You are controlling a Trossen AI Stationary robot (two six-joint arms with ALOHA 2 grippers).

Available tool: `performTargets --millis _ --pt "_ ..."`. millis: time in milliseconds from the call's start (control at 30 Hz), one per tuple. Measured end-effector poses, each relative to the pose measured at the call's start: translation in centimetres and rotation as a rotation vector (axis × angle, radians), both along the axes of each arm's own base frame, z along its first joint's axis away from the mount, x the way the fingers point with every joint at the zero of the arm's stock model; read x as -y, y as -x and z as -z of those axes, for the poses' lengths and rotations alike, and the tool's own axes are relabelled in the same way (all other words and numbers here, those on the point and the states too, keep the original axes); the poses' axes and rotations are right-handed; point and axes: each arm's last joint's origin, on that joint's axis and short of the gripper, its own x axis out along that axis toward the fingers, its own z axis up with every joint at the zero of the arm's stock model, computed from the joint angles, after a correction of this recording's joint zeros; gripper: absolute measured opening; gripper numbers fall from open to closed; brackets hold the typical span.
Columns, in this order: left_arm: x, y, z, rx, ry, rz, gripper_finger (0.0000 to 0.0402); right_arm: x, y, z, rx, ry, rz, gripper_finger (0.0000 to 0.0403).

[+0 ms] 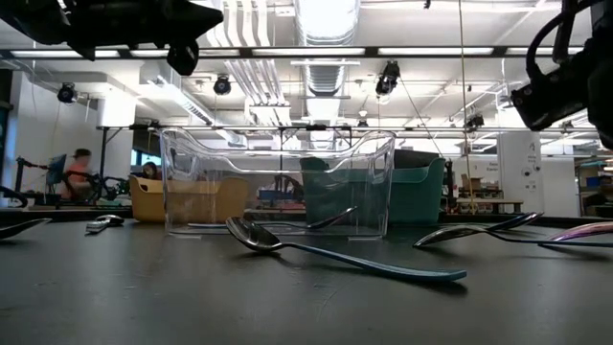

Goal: Sort silverware by color (type)
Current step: Put the violet spoon into the transparent bin

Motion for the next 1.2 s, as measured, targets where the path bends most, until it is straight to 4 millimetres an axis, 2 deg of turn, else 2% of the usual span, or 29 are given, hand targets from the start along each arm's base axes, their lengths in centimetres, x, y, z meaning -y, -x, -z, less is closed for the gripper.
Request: performTargets --millis 533,833,967,1200 --pt "0.0 0.0 0.0 -0.001 -0.013 -0.001 0.0000 0.4 0.1 0.6 0.042 0.066 0.008 0.0172" --pt "0.0 0.0 0.0 -0.001 -0.013 -0.001 0.0000 0.8 0.5 2.0 0.071 0.078 0.009 0.0168" --pt "0.0 0.0 0.0 -0.001 -0.013 -0.001 0.0000 0.8 0.6 2.2 0.078 0.075 0.010 0.0145" --pt "0.0 0.0 0.0 0.000 -0.022 -0.002 0.0000 0.8 0.5 2.2 0.096 0.081 0.024 0.0081"
